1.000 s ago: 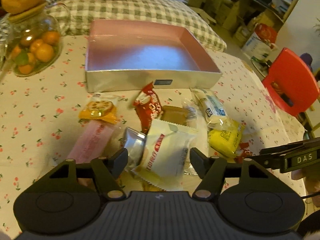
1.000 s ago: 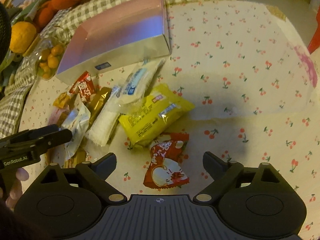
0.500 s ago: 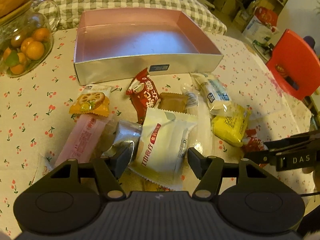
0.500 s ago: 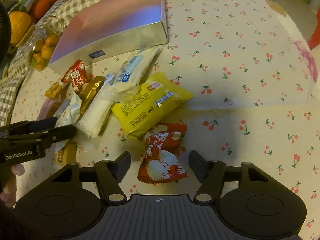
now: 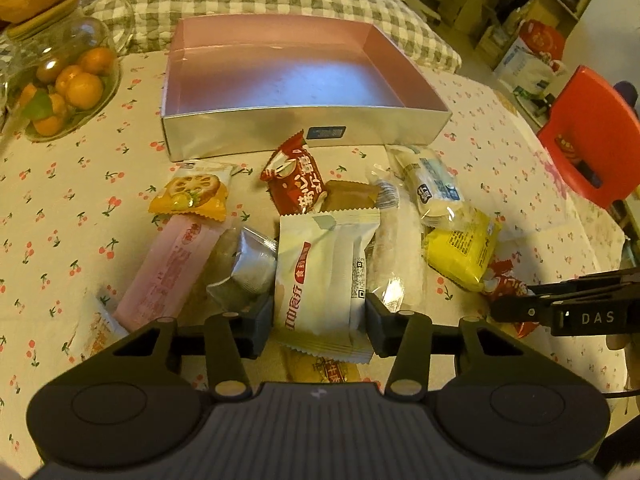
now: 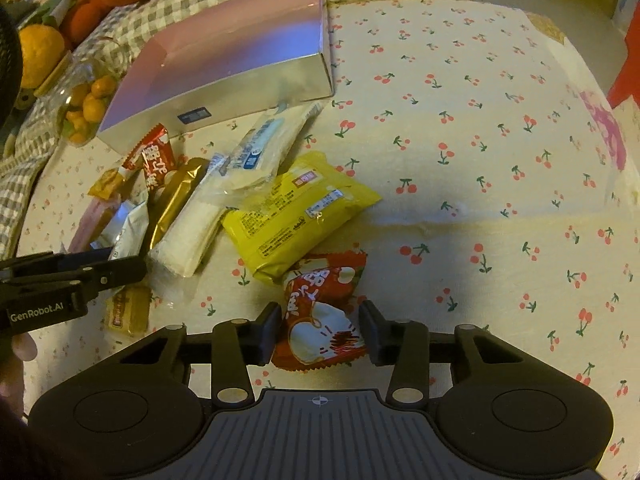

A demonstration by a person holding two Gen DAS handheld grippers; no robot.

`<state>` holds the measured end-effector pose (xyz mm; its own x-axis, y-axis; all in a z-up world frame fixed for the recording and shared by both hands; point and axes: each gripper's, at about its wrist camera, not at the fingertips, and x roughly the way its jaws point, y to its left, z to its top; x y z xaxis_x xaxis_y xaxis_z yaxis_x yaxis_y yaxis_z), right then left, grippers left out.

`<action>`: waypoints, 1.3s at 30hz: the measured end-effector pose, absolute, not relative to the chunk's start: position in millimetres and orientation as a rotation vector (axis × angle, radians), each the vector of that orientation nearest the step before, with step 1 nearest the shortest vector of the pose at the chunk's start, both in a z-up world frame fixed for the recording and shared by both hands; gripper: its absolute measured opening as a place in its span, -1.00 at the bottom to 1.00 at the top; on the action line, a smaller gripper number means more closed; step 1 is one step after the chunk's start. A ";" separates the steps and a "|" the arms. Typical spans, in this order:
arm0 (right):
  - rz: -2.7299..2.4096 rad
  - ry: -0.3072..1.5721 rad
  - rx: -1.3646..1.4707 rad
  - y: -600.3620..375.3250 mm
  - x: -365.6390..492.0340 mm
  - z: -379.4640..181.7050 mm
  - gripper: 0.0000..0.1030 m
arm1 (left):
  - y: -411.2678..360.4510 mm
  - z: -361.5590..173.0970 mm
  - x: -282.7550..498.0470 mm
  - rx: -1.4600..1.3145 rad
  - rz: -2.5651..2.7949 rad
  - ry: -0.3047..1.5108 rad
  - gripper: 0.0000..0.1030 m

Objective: Organize snacks
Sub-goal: 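Carry the white packet into the box with the left tool while the right drops the candy in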

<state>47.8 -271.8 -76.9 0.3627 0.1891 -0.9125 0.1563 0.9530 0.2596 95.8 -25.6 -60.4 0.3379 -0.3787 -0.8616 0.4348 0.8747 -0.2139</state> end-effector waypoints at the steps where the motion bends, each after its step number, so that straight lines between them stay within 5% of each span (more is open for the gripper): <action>1: 0.023 1.203 0.334 -272.4 47.4 -75.8 -0.20 | -24.2 -59.5 95.4 0.055 -0.529 1.105 -0.15; 39: 0.091 1.001 0.547 -287.6 62.9 -10.8 -0.22 | -7.3 -15.9 109.3 -0.106 -0.468 1.001 -0.16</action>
